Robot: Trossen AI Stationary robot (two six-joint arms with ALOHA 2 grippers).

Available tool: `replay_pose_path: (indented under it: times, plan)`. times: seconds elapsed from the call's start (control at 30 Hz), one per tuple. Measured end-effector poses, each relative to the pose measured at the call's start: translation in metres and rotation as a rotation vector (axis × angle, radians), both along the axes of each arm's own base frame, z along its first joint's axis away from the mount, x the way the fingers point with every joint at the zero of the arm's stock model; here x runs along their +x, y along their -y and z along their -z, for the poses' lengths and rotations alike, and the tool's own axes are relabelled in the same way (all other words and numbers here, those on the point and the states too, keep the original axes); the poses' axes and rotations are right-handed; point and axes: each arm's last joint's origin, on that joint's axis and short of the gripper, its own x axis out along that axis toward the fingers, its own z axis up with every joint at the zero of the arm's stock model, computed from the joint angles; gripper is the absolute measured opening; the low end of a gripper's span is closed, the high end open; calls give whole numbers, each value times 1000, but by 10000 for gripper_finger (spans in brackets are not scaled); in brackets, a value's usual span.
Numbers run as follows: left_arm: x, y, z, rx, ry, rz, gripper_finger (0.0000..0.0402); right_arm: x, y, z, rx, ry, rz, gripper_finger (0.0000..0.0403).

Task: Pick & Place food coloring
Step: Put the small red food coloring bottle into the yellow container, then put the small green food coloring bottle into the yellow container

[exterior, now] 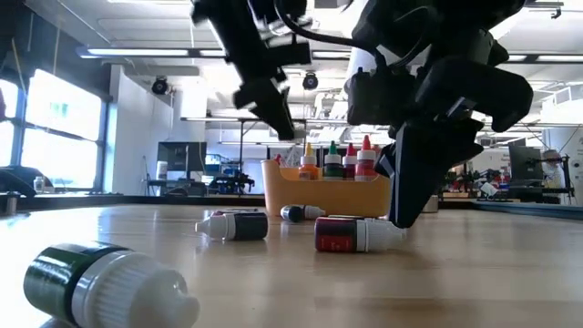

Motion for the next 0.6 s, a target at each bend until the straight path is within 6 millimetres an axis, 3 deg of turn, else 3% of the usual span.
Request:
replay_pose_path:
  times: [0.2, 0.37, 0.6]
  plan:
    - [-1, -38, 3, -168, 46, 6, 124, 0, 1, 0, -31, 5, -20, 139]
    - [0, -42, -1, -125, 79, -25, 163, 3, 2, -2, -114, 69, -46, 139]
    - [-6, -41, -12, -48, 103, -117, 159, 20, -2, -15, -108, 296, -66, 139]
